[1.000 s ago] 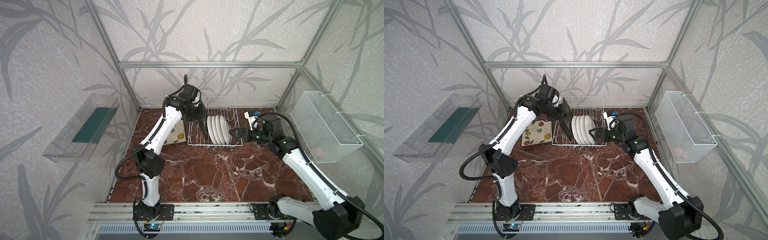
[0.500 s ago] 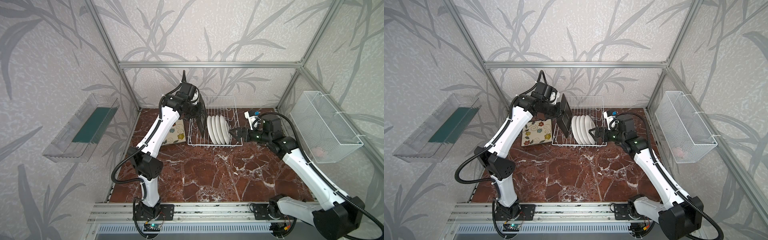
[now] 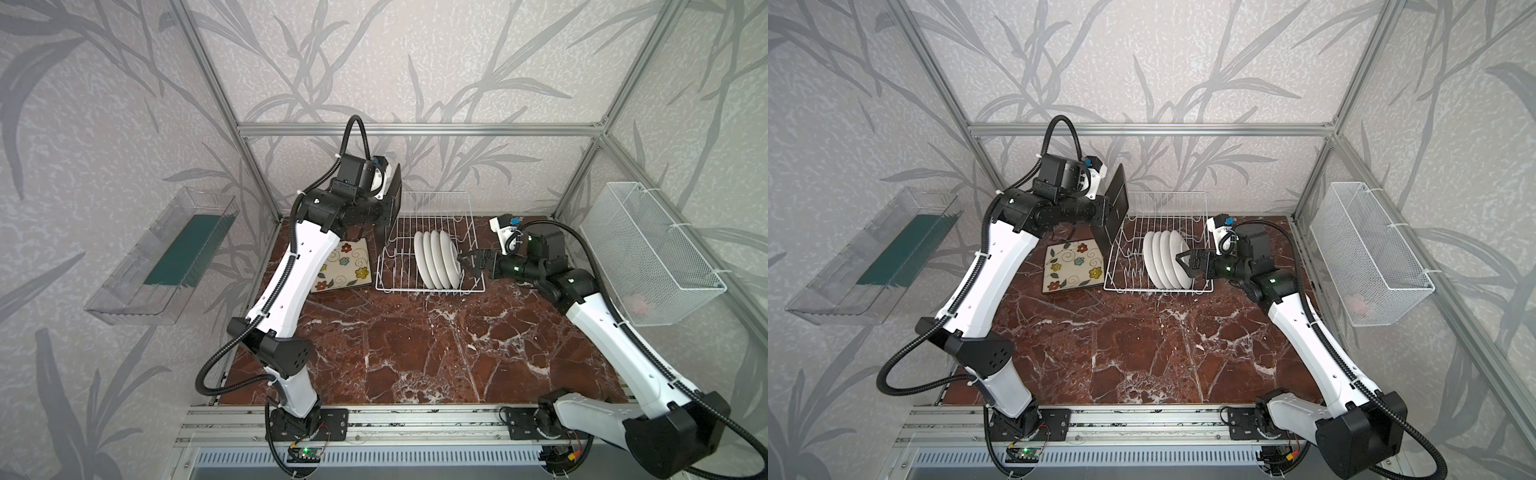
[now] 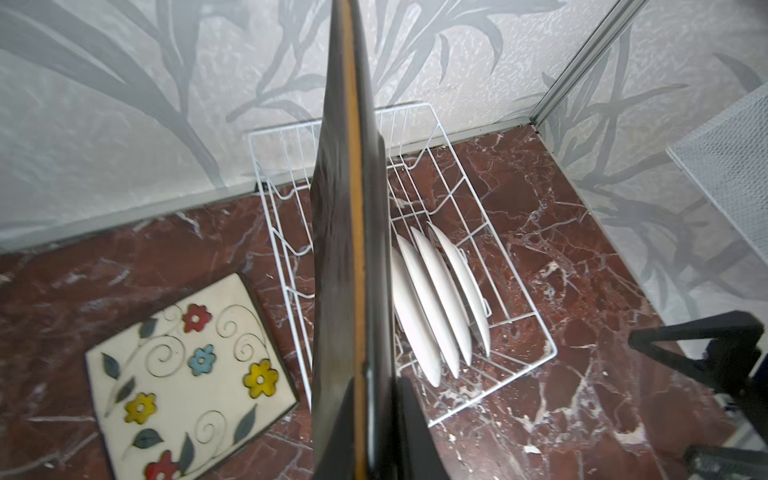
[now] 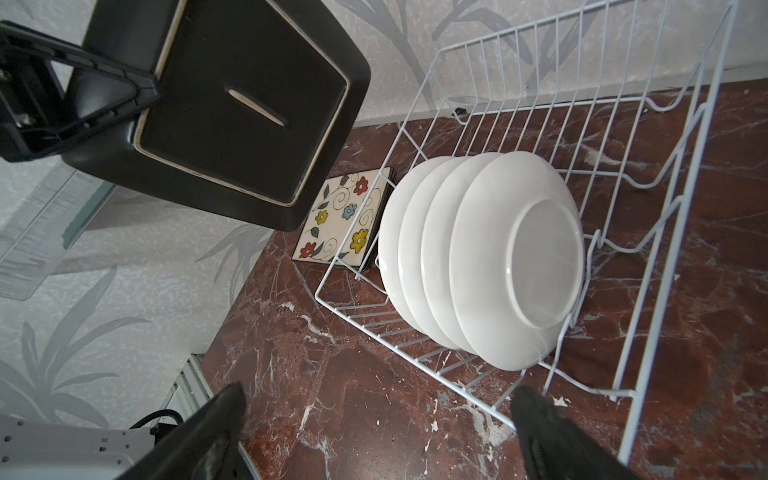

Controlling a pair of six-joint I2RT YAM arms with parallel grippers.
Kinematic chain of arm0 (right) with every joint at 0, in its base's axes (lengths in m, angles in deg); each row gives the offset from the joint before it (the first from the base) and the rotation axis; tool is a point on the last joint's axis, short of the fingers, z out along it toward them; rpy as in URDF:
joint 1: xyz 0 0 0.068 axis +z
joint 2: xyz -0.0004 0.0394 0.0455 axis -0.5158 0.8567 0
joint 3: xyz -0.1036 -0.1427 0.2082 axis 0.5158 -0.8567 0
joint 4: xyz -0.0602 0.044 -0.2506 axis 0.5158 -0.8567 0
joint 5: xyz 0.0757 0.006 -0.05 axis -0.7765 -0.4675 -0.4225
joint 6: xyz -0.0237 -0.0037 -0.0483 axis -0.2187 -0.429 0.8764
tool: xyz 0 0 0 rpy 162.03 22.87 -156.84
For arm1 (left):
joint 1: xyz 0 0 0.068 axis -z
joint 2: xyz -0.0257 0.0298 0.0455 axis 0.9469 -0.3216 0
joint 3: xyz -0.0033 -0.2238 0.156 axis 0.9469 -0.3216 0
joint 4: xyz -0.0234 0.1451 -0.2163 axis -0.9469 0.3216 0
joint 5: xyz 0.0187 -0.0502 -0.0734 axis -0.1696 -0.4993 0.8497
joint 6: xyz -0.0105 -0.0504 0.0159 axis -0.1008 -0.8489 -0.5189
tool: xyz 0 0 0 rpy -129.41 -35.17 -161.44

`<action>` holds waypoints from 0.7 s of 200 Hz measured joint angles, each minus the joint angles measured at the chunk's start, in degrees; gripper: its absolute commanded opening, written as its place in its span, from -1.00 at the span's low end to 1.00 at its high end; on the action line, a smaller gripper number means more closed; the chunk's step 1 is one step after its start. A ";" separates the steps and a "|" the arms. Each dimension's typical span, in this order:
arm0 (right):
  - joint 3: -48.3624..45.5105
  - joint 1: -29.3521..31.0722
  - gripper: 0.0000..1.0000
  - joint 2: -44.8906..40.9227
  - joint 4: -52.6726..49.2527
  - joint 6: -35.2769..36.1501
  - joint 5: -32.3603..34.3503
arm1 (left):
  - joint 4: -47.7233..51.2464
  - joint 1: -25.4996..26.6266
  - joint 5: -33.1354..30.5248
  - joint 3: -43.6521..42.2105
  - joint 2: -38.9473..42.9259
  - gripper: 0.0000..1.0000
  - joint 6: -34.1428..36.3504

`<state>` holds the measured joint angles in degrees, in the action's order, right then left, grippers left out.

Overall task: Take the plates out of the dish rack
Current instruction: 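Lift the dark square plate up out of the rack with the left gripper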

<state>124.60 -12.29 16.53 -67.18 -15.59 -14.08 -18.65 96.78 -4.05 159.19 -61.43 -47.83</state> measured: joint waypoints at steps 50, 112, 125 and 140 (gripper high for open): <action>4.35 -1.81 0.98 1.49 -0.15 -5.51 -4.74 | -3.78 0.37 -4.44 -8.09 5.75 -1.00 10.47; 10.10 -2.60 0.99 6.19 0.15 -12.85 -8.37 | -10.25 2.12 -6.27 -18.67 10.95 -1.00 22.60; 11.50 -2.60 0.99 7.45 0.57 -14.49 -8.79 | -12.39 3.19 -6.10 -22.40 12.92 -1.00 26.08; 12.85 -2.60 0.99 8.81 0.90 -15.98 -9.09 | -14.73 4.48 -5.49 -26.25 14.91 -1.00 30.12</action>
<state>137.45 -14.89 25.34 -66.28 -31.57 -23.17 -33.38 101.26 -9.54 132.94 -46.52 -17.71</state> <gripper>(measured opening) 0.993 0.119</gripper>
